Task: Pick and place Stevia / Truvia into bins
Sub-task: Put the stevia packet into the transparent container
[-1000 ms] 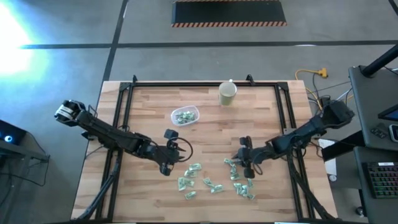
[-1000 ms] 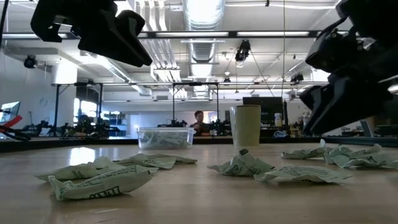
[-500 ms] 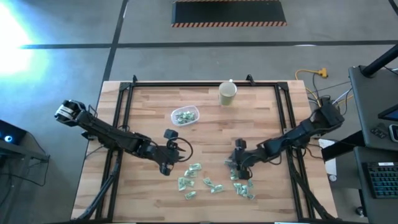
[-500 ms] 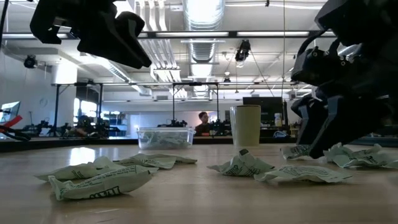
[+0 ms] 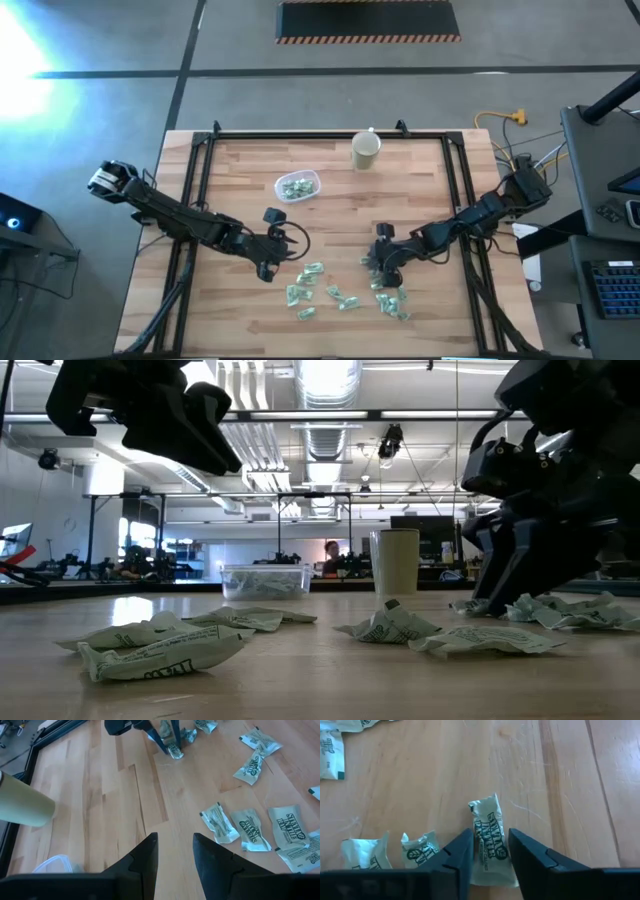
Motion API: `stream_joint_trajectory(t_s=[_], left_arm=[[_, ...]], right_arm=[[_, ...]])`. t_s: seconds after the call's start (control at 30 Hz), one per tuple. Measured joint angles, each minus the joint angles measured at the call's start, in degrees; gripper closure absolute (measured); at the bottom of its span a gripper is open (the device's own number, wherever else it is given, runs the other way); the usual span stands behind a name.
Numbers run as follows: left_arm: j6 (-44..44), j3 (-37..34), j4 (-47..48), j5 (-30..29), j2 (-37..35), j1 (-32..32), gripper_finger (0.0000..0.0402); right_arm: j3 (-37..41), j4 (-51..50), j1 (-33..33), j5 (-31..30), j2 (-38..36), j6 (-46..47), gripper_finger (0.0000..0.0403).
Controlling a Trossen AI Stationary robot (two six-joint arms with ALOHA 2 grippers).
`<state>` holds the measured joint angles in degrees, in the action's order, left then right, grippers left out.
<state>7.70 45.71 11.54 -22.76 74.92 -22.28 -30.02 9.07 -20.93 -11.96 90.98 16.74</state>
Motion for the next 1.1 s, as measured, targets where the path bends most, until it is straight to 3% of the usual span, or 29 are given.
stream_joint_trajectory(t_s=[0.4, 0.53, 0.87, 1.1], left_arm=[[0.0, -0.02, -0.01, 0.0, 0.01, 0.03, 0.0294], [0.02, -0.02, -0.01, 0.0, 0.01, 0.02, 0.0294], [0.1, 0.13, 2.02, -0.52, -0.96, 0.02, 0.0294], [-7.46, 0.09, 10.1, -4.94, -5.35, 0.0, 0.0294]], right_arm=[[-0.68, 0.09, -0.02, -0.2, -0.07, -3.91, 0.0366], [-1.47, 0.1, 0.0, -0.6, -0.11, -5.8, 0.037], [-6.4, 1.92, 1.43, -12.19, -0.13, -15.88, 0.037], [-10.83, 6.66, 8.33, -11.93, -0.13, -21.67, 0.0369]])
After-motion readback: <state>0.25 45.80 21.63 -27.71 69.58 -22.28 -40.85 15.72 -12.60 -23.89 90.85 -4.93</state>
